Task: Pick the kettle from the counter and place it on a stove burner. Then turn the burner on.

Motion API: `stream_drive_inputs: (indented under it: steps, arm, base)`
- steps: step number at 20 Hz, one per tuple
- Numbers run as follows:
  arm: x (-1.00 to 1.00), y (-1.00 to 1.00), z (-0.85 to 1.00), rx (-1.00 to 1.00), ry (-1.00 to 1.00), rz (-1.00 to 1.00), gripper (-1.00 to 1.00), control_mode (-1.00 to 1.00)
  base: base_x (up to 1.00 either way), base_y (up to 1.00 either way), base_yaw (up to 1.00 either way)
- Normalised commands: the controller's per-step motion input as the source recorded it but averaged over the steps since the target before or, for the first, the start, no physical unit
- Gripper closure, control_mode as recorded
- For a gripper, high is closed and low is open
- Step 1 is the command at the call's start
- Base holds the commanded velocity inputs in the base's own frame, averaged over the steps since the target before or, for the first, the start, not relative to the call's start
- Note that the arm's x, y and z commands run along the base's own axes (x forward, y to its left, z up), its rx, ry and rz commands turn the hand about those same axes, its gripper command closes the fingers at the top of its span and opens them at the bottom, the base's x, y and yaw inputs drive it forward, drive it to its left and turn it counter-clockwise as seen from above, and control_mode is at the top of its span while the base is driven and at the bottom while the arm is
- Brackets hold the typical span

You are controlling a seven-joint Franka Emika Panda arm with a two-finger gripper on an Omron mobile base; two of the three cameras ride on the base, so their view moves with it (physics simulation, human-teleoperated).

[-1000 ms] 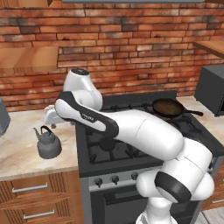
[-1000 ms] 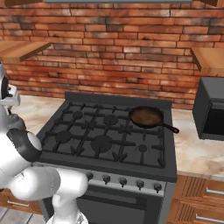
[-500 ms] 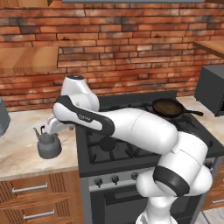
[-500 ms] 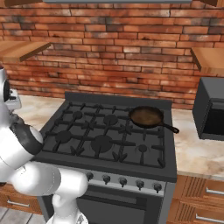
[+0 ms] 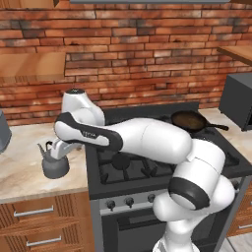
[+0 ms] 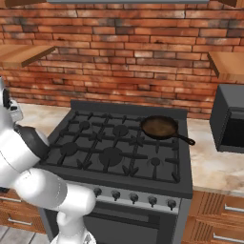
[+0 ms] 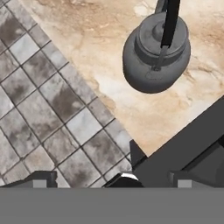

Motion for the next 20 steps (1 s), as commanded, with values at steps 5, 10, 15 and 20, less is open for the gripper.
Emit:
stream_drive_inputs:
  steps: [5, 10, 15, 20]
  arm:
    - [0.2, 0.17, -0.04, 0.0, 0.0, 0.0, -1.0, -1.0]
    - [0.25, 0.09, 0.0, 0.0, 0.0, 0.0, -1.0, -1.0]
    - [0.4, 0.1, -0.04, 0.0, 0.0, 0.0, -1.0, -1.0]
    - [0.49, 0.17, -0.13, 0.01, 0.0, 0.0, -1.0, -1.0]
  base:
    - [0.0, 0.0, 0.0]
    - [0.0, 0.0, 0.0]
    - [0.0, 0.0, 0.0]
    - [0.0, 0.0, 0.0]
